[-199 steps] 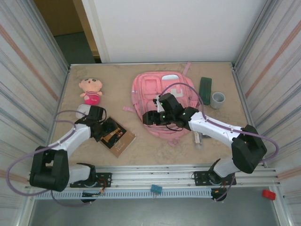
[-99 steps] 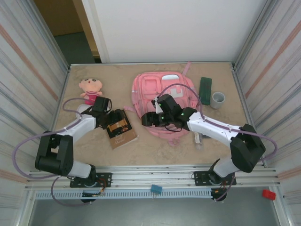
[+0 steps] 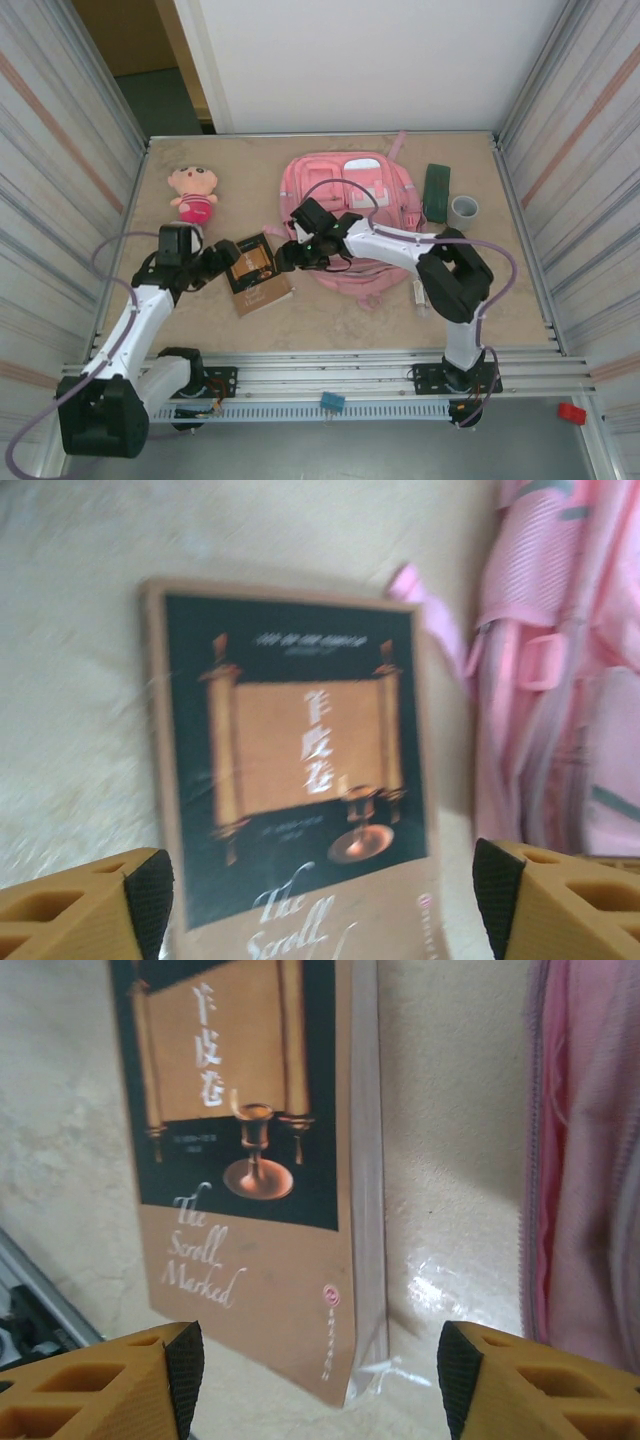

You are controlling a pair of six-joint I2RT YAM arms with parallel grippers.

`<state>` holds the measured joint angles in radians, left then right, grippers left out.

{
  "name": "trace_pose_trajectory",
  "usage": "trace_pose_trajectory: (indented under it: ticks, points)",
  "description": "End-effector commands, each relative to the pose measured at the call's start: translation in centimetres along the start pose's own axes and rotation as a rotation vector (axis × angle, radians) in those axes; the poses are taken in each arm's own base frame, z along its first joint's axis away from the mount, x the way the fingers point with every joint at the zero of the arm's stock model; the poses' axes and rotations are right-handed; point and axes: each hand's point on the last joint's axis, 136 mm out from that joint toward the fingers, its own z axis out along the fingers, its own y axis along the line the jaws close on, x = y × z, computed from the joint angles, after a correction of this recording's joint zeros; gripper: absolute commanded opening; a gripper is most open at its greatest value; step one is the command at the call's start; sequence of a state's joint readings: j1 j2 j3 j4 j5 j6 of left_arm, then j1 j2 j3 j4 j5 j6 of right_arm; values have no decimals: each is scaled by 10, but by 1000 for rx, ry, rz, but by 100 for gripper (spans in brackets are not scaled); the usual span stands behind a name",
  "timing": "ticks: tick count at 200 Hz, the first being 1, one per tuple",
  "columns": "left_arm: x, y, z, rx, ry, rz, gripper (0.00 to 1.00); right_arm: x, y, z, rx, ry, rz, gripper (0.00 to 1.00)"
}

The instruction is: Pack books, pencil case, and school supplies into a backpack

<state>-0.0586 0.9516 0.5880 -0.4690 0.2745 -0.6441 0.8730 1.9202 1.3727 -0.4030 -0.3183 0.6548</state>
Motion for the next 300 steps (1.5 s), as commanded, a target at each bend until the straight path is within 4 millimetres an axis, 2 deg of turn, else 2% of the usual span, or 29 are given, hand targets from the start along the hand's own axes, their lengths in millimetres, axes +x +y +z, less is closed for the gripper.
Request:
trace_pose_trajectory:
  ticks: [1, 20, 68, 122, 141, 159, 195, 248, 282, 300]
  points:
    - [25, 9, 0, 39, 71, -65, 79, 11, 3, 13, 19, 67, -32, 64]
    - [34, 9, 4, 84, 86, -76, 76, 14, -4, 25, 43, 82, -9, 64]
    - [47, 17, 15, 95, 109, -79, 73, 25, -5, 52, 51, 132, 1, 59]
    - [62, 34, 28, 51, 158, -118, 69, 35, -54, 65, 230, 146, 107, 34]
    - [66, 33, 33, 74, 177, -133, 68, 40, -65, 66, 245, 159, 149, 29]
    - [69, 31, 37, 92, 190, -147, 66, 43, -67, 67, 226, 166, 169, 26]
    - [69, 16, 40, 154, 213, -142, 65, 44, -60, 69, 179, 172, 177, 25]
    - [55, -34, 19, 258, 183, -47, 65, 38, -49, 63, 122, 159, 185, 25]
    - [50, -54, 11, 313, 164, -51, 65, 34, -41, 57, 70, 153, 190, 25]
    - [50, -56, 12, 312, 155, -40, 65, 30, -38, 55, 45, 145, 194, 25]
